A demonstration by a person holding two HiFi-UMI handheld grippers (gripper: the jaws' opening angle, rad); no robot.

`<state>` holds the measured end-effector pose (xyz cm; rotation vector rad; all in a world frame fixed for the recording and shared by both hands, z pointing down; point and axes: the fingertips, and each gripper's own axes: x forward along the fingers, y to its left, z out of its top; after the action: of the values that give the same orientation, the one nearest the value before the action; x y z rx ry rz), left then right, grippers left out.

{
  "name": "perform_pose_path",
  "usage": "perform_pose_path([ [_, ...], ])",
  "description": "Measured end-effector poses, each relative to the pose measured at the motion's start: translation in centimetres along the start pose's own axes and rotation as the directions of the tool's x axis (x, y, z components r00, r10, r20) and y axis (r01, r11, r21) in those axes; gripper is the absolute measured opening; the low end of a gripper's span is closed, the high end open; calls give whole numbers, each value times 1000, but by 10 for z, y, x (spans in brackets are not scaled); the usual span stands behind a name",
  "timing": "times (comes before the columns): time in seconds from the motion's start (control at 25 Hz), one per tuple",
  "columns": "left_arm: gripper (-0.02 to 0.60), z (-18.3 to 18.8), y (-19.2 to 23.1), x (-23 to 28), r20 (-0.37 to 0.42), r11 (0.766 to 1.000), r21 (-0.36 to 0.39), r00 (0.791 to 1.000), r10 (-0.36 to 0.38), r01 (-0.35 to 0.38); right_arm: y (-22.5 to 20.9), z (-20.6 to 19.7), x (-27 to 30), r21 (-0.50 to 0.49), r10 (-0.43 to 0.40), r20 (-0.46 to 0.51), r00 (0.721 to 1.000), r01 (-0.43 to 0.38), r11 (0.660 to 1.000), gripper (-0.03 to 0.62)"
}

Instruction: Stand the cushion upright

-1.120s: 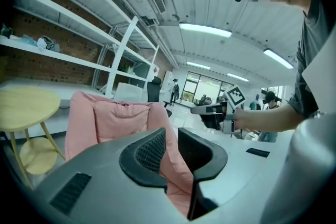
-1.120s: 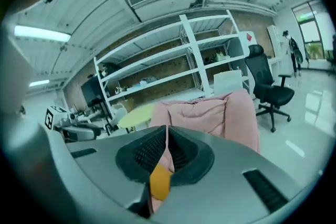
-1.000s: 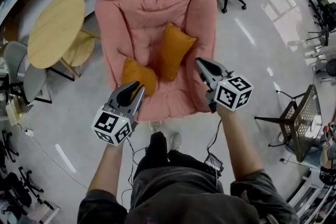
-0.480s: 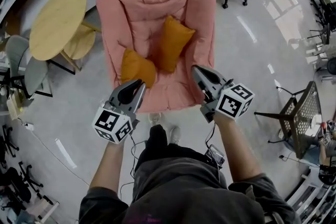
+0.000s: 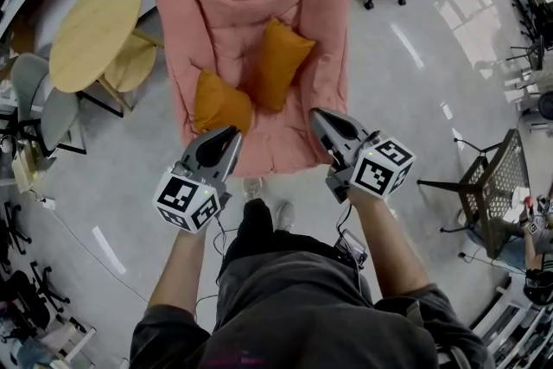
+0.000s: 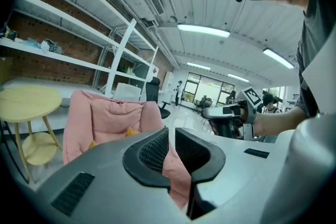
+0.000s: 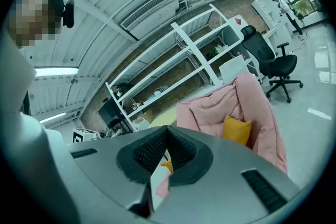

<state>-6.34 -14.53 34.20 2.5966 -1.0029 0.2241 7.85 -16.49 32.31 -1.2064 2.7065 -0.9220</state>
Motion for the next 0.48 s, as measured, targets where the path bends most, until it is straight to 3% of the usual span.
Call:
perform_pose_path([
  [0.48, 46, 5, -12, 4, 14, 1000, -3, 1000, -3, 3, 10, 3, -4, -22, 24, -19, 1000, -24, 999, 14],
])
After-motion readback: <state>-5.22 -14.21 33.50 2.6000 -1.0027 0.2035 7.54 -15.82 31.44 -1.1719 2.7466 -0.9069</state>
